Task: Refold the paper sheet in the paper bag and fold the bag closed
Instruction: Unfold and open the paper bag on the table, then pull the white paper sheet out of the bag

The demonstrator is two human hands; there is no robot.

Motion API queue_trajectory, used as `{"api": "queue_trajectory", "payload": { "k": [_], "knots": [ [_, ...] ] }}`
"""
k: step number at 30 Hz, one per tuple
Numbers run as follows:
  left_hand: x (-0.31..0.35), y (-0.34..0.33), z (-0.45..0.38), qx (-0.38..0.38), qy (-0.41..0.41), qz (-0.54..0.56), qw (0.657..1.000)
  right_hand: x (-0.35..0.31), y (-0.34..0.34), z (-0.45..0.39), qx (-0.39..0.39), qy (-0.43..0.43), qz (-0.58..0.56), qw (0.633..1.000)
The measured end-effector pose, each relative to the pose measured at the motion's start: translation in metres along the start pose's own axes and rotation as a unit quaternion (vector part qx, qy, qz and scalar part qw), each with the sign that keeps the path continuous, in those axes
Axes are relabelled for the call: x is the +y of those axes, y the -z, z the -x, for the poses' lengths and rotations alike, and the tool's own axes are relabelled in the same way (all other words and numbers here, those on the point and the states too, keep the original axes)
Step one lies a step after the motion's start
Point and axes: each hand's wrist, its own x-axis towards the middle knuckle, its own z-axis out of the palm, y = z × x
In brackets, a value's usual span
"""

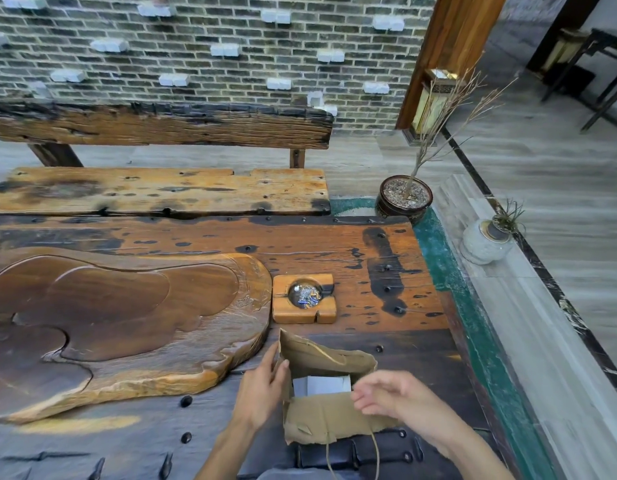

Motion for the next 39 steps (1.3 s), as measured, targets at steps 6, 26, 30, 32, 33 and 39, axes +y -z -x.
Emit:
{"api": "queue_trajectory", "payload": {
  "k": [6,26,30,32,33,39],
  "knots": [
    [0.008,0.007,0.006,0.004,-0.027,-0.002,1.0,-0.002,-0.04,-0.053,-0.039,0.009,0.226,0.973],
    [-0.005,0.008,0.007,-0.024,-0.02,0.017,0.999,0.011,-0.045,-0.129,-0.069,-0.108,0.465,0.876],
    [-0.008,0.005,0.005,-0.037,-0.021,0.026,0.999,0.01,-0.042,-0.132,-0.078,-0.107,0.572,0.809],
    [-0.01,0.003,0.004,-0.043,-0.012,0.032,0.998,0.008,-0.04,-0.13,-0.096,-0.12,0.609,0.778],
    [-0.01,0.003,0.004,-0.041,-0.01,0.026,0.999,0.007,-0.04,-0.13,-0.11,-0.127,0.627,0.761],
    [-0.004,0.001,0.004,-0.045,-0.032,0.03,0.998,0.015,-0.04,-0.146,-0.172,-0.16,0.654,0.719]
  ]
}}
